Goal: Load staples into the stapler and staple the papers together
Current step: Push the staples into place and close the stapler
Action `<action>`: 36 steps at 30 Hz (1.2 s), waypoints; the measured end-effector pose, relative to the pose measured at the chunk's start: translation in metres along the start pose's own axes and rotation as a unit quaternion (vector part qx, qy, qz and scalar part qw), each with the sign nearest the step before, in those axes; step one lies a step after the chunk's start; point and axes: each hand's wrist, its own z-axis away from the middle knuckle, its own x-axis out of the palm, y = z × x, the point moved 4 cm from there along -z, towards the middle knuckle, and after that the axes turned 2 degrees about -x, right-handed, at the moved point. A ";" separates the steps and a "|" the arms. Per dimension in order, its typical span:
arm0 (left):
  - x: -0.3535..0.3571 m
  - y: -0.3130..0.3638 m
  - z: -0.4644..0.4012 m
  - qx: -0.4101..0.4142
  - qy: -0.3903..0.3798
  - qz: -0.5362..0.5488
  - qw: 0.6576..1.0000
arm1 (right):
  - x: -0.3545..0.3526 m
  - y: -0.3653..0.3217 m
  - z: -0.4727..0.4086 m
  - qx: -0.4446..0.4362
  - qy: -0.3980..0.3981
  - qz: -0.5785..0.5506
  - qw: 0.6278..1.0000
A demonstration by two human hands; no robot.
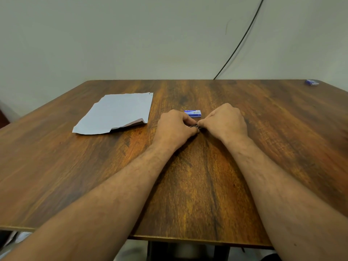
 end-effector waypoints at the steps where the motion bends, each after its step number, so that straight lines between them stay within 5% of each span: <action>1: 0.000 0.001 0.000 0.001 -0.003 -0.004 1.000 | 0.000 -0.001 -0.001 -0.011 0.004 0.021 1.000; 8: 0.001 0.000 0.000 -0.001 -0.016 -0.005 1.000 | 0.005 -0.018 0.002 -0.091 0.001 0.109 0.990; 21: 0.003 -0.005 -0.004 -0.023 -0.028 0.043 0.998 | -0.007 -0.008 0.015 -0.200 -0.060 0.044 0.977; 36: 0.000 -0.011 -0.007 -0.054 -0.070 0.067 0.994 | -0.008 -0.006 0.009 -0.279 -0.026 -0.013 0.960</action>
